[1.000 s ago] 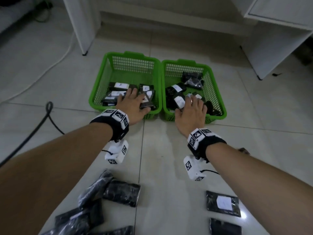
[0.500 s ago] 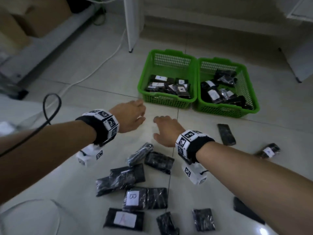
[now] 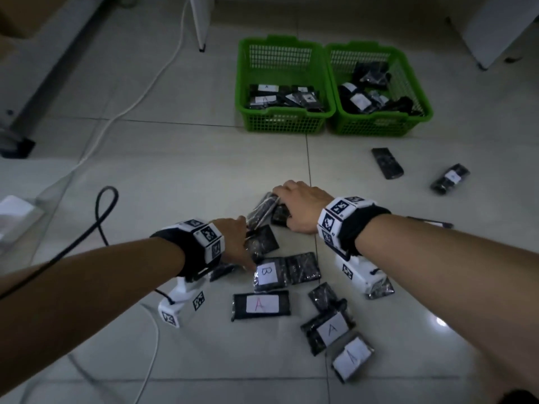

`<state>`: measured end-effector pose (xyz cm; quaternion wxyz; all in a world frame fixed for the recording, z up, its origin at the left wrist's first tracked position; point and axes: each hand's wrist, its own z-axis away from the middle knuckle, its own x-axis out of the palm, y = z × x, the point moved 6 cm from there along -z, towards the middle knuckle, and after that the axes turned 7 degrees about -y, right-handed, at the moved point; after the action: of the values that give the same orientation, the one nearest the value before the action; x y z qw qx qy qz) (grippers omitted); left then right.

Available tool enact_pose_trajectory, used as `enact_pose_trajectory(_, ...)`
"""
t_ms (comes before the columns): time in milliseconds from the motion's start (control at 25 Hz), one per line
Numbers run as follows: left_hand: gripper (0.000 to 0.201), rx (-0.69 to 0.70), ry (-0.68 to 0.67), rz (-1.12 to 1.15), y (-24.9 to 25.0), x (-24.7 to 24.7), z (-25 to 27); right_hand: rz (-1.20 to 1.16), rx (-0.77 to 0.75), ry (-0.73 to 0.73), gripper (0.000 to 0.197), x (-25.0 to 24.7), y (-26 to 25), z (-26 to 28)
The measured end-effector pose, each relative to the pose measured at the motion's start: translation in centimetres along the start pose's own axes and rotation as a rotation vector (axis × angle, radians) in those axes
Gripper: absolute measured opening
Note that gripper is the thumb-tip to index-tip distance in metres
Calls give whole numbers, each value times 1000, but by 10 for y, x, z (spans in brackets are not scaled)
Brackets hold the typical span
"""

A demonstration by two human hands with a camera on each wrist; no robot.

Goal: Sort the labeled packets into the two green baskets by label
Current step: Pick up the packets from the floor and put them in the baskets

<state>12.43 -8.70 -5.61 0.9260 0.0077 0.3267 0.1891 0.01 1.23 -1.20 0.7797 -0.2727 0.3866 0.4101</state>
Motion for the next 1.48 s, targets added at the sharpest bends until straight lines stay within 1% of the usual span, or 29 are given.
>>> enact_pose_trajectory(40, 100, -8, 27, -33, 0, 5, 0, 24, -11, 5, 65, -2, -6, 2)
enact_pose_trajectory(80, 100, -4, 57, -78, 1, 9, 0, 24, -15, 14, 62, -3, -11, 2)
enact_pose_trajectory(160, 91, 38, 92, -157, 4, 12, -5, -31, 19, 54, 61, 3, -19, -3)
enact_pose_trajectory(240, 82, 90, 89, -181, 3, 9, -8, -119, 60, 108, 68, 18, -30, -11)
enact_pose_trajectory(320, 76, 107, 66, -146, -2, 5, -9, -169, 74, 152, 81, 35, -39, -20)
enact_pose_trajectory(360, 73, 107, 63, -136, -3, 4, -8, -167, 79, 185, 84, 40, -41, -22)
enact_pose_trajectory(400, 71, 108, 73, -127, -3, 5, -8, -166, 90, 228, 82, 43, -42, -23)
enact_pose_trajectory(520, 60, 99, 131, -107, -5, 5, -8, -167, 124, 430, 60, 48, -37, -18)
enact_pose_trajectory(560, 56, 103, 152, -107, -4, 4, -7, -179, 129, 495, 55, 51, -35, -15)
enact_pose_trajectory(640, 46, 130, 193, -95, -5, 1, -8, -245, 101, 591, 46, 59, -30, -10)
enact_pose_trajectory(680, 42, 139, 204, -67, -7, -1, -10, -276, 77, 638, 36, 62, -27, -9)
enact_pose_trajectory(760, 42, 132, 209, 14, -15, -2, -13, -336, 37, 681, 18, 62, -21, -10)
enact_pose_trajectory(800, 42, 124, 209, 58, -18, -3, -13, -378, 12, 648, 14, 61, -20, -14)
enact_pose_trajectory(880, 39, 114, 225, 172, -25, -8, -13, -465, -36, 502, 19, 58, -20, -23)
enact_pose_trajectory(920, 36, 113, 239, 268, -30, -12, -12, -474, -43, 414, 26, 57, -21, -28)
enact_pose_trajectory(960, 36, 111, 247, 377, -35, -15, -11, -441, -42, 367, 33, 56, -21, -32)
enact_pose_trajectory(1000, 38, 103, 254, 473, -43, -18, -10, -389, -47, 374, 37, 54, -21, -35)
enact_pose_trajectory(1040, 42, 99, 255, 567, -50, -21, -9, -356, -46, 426, 35, 51, -20, -36)
enact_pose_trajectory(1080, 47, 101, 242, 709, -56, -22, -9, -368, -43, 507, 28, 46, -17, -34)
enact_pose_trajectory(1120, 49, 112, 214, 908, -60, -23, -8, -432, -31, 584, 22, 44, -11, -32)
enact_pose_trajectory(1160, 47, 122, 190, 1141, -64, -23, -9, -548, -16, 634, 20, 44, -4, -29)
enact_pose_trajectory(1200, 40, 123, 166, 1374, -67, -24, -6, -717, 7, 646, 20, 46, 4, -26)
enact_pose_trajectory(1240, 34, 126, 145, 1562, -69, -25, -4, -920, 36, 625, 20, 48, 11, -23)
enact_pose_trajectory(1280, 35, 124, 141, 1665, -72, -28, -2, -1114, 55, 592, 19, 49, 15, -21)
enact_pose_trajectory(1360, 41, 116, 173, 1734, -77, -34, 1, -1339, 67, 553, 19, 49, 18, -17)
enact_pose_trajectory(1480, 45, 85, 232, 1725, -78, -40, -3, -1587, 32, 449, 32, 51, 15, -21)
